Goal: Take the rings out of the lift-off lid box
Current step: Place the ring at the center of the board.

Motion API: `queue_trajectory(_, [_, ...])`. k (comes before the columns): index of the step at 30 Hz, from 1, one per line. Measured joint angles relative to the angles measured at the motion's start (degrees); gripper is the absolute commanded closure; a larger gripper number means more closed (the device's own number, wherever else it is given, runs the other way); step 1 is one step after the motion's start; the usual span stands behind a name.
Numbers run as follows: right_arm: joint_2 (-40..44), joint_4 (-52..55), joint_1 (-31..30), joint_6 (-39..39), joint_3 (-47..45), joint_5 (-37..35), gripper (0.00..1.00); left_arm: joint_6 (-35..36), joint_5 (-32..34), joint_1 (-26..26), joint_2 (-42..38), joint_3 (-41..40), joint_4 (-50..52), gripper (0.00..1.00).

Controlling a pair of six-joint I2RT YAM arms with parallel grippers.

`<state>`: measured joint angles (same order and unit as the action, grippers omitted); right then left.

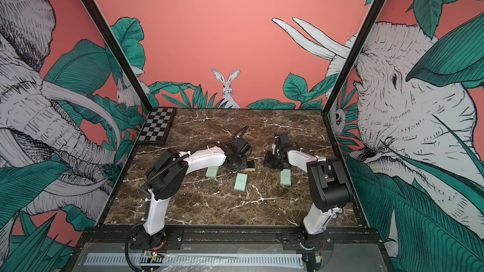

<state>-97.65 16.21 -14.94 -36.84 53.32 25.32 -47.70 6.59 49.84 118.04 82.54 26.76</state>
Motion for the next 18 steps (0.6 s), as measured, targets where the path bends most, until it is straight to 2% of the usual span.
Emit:
queue_trajectory(4, [-0.02,0.31,0.00,0.26,0.20,-0.46,0.87,-0.59,0.13,0.00,-0.55,-0.81,-0.20,0.65])
queue_trajectory(10, [-0.02,1.97,0.00,1.27,0.90,-2.27,0.85,-0.76,0.20,0.00,-0.90,-1.31,-0.28,0.65])
queue_trajectory(14, [-0.02,3.19,0.00,1.62,1.03,-3.58,0.72,-0.79,0.35,0.02,-0.92,-1.33,-0.31,0.65])
queue_trajectory(18, [0.00,4.02,0.00,1.97,1.03,-4.31,0.70,-0.79,0.39,0.00,-0.92,-1.36,-0.31,0.65])
